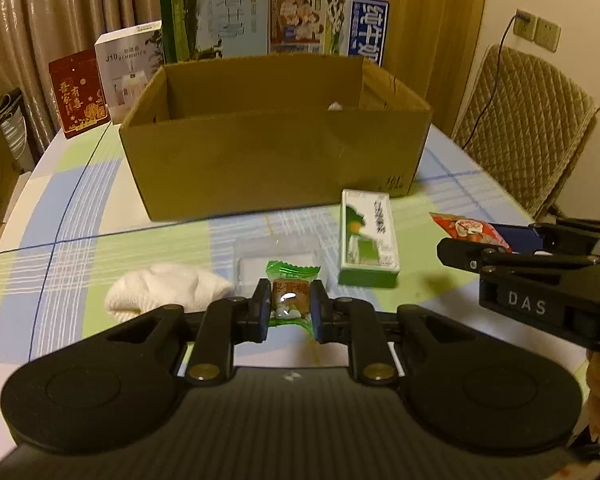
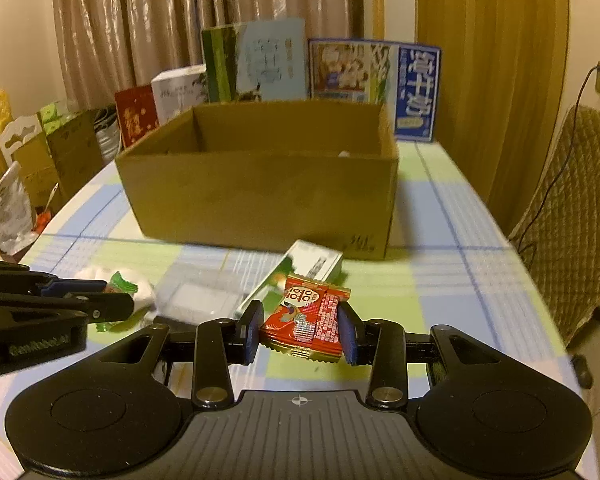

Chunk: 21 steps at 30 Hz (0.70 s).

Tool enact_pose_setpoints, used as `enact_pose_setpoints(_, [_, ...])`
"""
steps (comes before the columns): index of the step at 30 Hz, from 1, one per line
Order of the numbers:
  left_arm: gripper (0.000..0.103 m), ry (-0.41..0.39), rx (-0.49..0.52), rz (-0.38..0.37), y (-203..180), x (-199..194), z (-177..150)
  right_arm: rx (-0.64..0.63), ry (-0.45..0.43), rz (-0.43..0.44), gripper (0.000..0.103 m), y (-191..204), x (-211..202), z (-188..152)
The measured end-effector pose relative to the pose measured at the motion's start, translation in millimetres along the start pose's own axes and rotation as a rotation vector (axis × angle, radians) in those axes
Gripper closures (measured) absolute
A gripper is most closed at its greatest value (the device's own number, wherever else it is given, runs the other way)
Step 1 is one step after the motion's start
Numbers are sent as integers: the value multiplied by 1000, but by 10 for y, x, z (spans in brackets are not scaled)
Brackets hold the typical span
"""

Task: Organize objects
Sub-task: 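Carry the red packet and green candy into the cardboard box and open both tools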

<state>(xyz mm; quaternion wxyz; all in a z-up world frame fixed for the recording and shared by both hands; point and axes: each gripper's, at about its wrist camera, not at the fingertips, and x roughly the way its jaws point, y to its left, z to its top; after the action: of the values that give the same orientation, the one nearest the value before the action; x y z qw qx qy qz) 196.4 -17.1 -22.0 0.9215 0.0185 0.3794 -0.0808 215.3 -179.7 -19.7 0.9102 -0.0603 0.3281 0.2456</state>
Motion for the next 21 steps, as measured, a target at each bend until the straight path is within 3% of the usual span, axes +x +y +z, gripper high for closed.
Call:
enact_pose_setpoints(6, [87, -18, 1, -16, -48, -99, 146, -9, -21, 1, 67, -60, -154, 129])
enact_pose_setpoints(15, [87, -34, 87, 35, -73, -199, 321, -44, -26, 36, 67, -53, -241, 287])
enact_pose_setpoints(21, [87, -71, 89, 54, 25, -169, 577, -42, -82, 48, 67, -20, -257, 532])
